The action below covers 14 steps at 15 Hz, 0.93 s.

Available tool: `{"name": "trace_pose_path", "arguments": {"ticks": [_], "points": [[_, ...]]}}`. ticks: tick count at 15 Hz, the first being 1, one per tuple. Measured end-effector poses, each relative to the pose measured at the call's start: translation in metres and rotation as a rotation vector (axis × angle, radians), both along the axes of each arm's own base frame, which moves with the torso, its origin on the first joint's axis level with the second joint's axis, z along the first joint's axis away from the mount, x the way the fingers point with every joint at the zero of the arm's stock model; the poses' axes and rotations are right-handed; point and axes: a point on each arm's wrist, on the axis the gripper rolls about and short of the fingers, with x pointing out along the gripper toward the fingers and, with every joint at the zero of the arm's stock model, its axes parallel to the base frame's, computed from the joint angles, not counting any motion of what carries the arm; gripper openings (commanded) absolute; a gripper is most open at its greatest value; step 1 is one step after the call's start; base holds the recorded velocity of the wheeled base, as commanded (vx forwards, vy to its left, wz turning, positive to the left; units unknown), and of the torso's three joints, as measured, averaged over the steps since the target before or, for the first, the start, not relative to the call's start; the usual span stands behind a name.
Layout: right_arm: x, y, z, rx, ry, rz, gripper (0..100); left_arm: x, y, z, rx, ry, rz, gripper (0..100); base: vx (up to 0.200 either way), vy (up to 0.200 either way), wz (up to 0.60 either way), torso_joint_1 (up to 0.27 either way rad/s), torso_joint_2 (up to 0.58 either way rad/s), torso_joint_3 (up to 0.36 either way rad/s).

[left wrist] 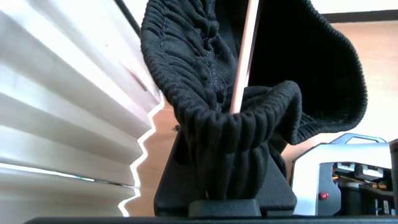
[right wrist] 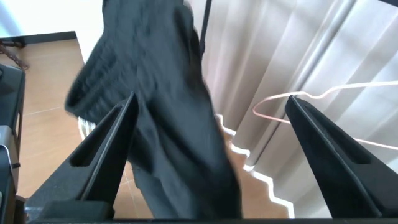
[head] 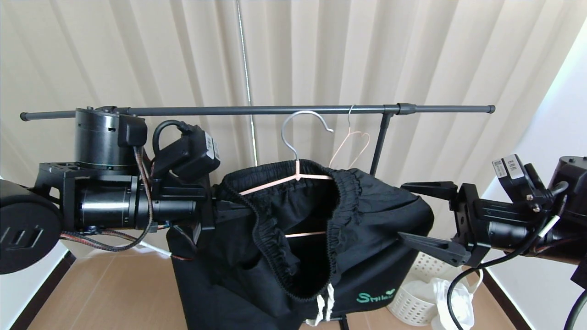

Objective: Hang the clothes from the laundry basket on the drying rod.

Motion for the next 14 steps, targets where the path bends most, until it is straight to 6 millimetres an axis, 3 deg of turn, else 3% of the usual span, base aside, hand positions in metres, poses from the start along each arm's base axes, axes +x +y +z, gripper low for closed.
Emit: {"name": "trace_pose_path", "arguments": {"ticks": [4, 9, 14], "points": [[0.009, -0.004, -0.017, -0.06, -0.045, 0.001, 100, -0.004, 0.008, 0.01, -0.027, -0.002, 0.032, 0, 0.0, 0.0, 0.0, 0.0, 0.0, 0.0], [0.034, -0.005, -0.048, -0.088, 0.038, -0.012, 100, -0.01, 0.01, 0.017, -0.042, -0.016, 0.037, 0, 0.0, 0.0, 0.0, 0.0, 0.0, 0.0], [0.048, -0.012, -0.066, -0.102, 0.08, -0.039, 100, -0.015, 0.012, 0.023, -0.065, -0.008, 0.048, 0, 0.0, 0.0, 0.0, 0.0, 0.0, 0.0]]}}
